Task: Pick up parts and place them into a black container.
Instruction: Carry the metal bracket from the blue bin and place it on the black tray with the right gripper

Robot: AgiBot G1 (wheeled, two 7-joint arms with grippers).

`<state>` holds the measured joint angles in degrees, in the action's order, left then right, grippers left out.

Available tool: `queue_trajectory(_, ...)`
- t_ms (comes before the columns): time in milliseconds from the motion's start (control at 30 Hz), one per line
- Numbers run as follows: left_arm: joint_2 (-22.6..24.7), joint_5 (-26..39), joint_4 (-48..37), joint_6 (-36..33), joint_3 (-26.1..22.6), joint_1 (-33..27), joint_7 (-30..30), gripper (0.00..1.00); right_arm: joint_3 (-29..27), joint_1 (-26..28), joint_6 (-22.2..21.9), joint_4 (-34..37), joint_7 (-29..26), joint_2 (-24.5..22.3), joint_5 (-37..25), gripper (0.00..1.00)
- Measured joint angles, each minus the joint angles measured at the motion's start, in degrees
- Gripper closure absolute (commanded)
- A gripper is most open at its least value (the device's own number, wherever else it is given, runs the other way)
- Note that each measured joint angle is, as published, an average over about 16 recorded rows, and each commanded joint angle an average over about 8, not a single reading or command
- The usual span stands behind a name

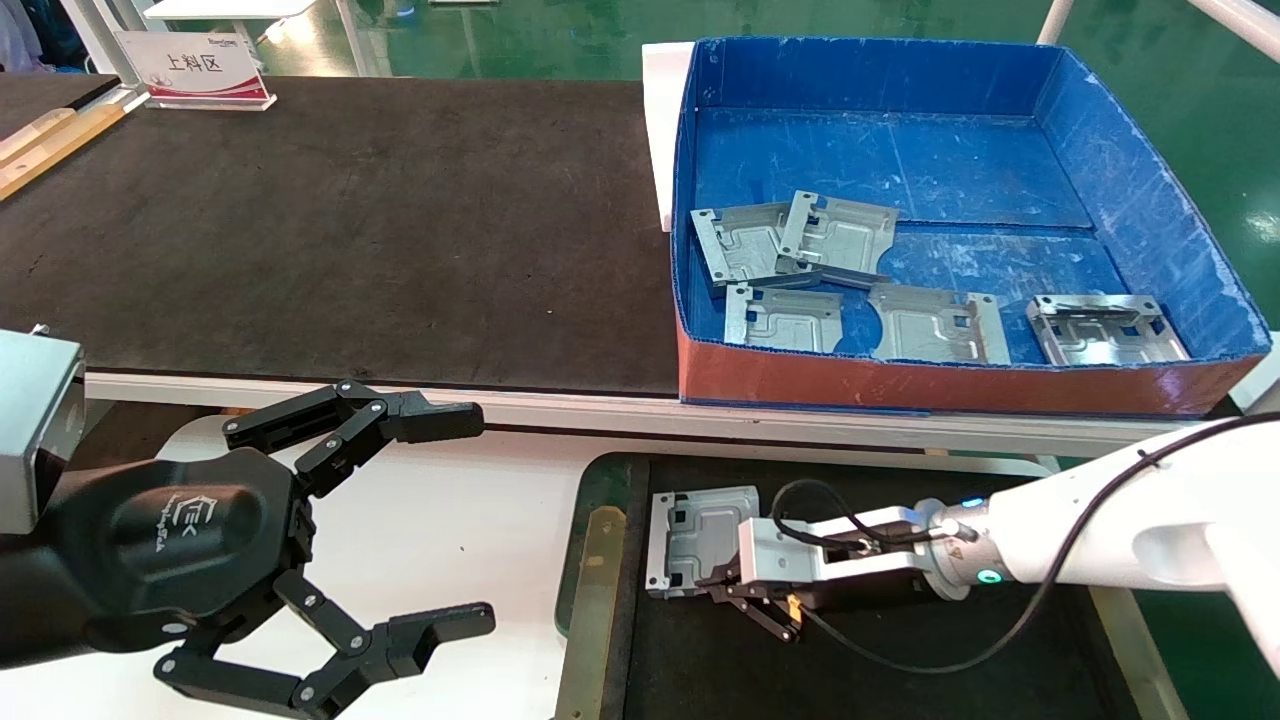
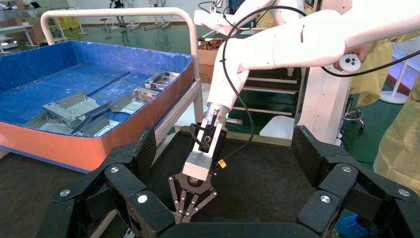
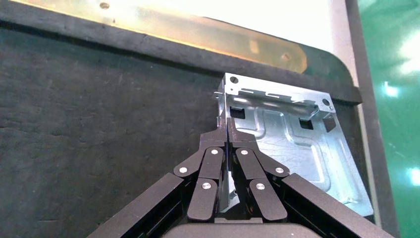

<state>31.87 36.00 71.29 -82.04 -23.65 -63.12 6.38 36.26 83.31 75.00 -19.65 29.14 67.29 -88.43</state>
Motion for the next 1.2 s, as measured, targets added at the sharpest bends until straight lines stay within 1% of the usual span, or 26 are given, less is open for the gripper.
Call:
queue_trajectory(100, 0.0, 0.0, 0.0, 0.0, 0.0, 0.0, 0.0, 0.0, -0.05, 0.21, 0.08, 0.38, 0.28, 0.2, 0.1, 0.96)
queue_trajectory(267, 0.0, 0.0, 0.0, 0.0, 0.0, 0.0, 0.0, 0.0, -0.06, 0.51, 0.06, 1.12, 0.76, 0.58, 0.12, 0.96)
queue_trajectory(367, 0.0, 0.0, 0.0, 0.0, 0.0, 0.0, 0.0, 0.0, -0.03, 0.64, 0.02, 1.6, 1.08, 0.77, 0.07, 1.0)
queue_trajectory(467, 0.0, 0.0, 0.0, 0.0, 0.0, 0.0, 0.0, 0.0, 0.02, 0.75, 0.02, 2.11, 1.35, 0.9, 0.01, 1.0)
queue_trajectory(500, 0.0, 0.0, 0.0, 0.0, 0.0, 0.0, 0.0, 0.0, 0.02, 0.79, 0.02, 2.28, 1.44, 0.93, 0.0, 0.97)
queue_trajectory(533, 0.0, 0.0, 0.0, 0.0, 0.0, 0.0, 0.0, 0.0, 0.03, 0.83, 0.02, 2.45, 1.52, 0.96, -0.01, 0.89)
queue_trajectory(733, 0.0, 0.0, 0.0, 0.0, 0.0, 0.0, 0.0, 0.0, -0.08, 0.97, 0.04, 3.33, 2.12, 1.0, 0.14, 0.14)
queue_trajectory(767, 0.0, 0.0, 0.0, 0.0, 0.0, 0.0, 0.0, 0.0, -0.12, 0.99, 0.05, 3.43, 2.28, 0.98, 0.19, 0.05)
queue_trajectory(800, 0.0, 0.0, 0.0, 0.0, 0.0, 0.0, 0.0, 0.0, -0.16, 1.0, 0.07, 3.54, 2.42, 0.95, 0.26, 0.0)
queue_trajectory(1033, 0.0, 0.0, 0.0, 0.0, 0.0, 0.0, 0.0, 0.0, -0.6, 1.32, 0.69, 3.96, 3.41, 0.53, 0.91, 0.0)
queue_trajectory(1200, 0.0, 0.0, 0.0, 0.0, 0.0, 0.0, 0.0, 0.0, -1.03, 1.9, 2.52, 3.76, 3.87, -0.19, 1.71, 0.0)
